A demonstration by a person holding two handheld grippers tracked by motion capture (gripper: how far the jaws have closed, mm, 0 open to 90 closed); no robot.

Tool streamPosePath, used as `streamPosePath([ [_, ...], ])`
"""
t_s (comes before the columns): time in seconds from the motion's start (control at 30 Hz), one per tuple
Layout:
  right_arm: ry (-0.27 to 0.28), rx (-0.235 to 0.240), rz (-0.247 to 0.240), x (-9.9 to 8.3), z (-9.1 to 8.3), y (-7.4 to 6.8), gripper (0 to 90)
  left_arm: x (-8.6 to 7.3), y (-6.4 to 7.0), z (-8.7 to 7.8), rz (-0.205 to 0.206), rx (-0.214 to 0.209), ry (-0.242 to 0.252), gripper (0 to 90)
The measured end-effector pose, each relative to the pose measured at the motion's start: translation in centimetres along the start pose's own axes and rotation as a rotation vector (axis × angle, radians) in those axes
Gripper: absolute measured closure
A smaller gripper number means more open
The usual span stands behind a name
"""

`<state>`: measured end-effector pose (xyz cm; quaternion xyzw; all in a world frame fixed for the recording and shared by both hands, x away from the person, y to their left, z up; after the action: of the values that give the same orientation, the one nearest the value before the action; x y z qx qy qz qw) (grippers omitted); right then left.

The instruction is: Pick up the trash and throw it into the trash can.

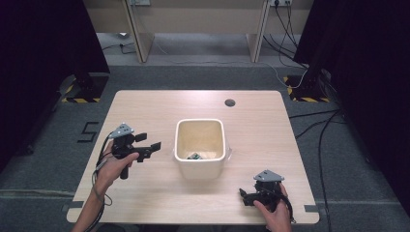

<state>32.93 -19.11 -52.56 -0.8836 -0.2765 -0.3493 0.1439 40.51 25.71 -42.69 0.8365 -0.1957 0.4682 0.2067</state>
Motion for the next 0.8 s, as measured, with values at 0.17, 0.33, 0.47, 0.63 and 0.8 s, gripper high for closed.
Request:
streamPosePath([
  [0.17,-0.001,0.001,-0.002,0.0,0.0,0.0,1.1,-0.8,-0.1,0.2,-0.002,0.004,-0.007,20.4],
  [0.33,-0.001,0.001,-0.002,0.0,0.0,0.0,1.0,-1.7,-0.2,0.4,0.003,0.009,-0.022,20.5],
  [0.47,-0.001,0.001,-0.002,0.0,0.0,0.0,1.1,-2.5,-0.2,0.6,-0.002,0.01,-0.036,20.6],
  [0.63,-0.001,0.001,-0.002,0.0,0.0,0.0,1.0,-3.5,-0.1,1.0,-0.003,0.013,-0.057,20.6],
  [0.8,-0.001,0.001,-0.002,0.0,0.0,0.0,1.1,-4.5,0.1,1.5,0.005,0.017,-0.079,20.6],
])
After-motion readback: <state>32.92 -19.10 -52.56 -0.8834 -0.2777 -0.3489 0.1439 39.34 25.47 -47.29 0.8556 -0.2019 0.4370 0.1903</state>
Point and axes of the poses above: each handheld gripper's, and its own axes: z roughly forward along the jaws, x roughly out of its top, y roughly to its right, the point moved 1 cm from there along z, roughly forward along the jaws, and after that the axes turned 6 degrees about x, right-handed, at the moved point
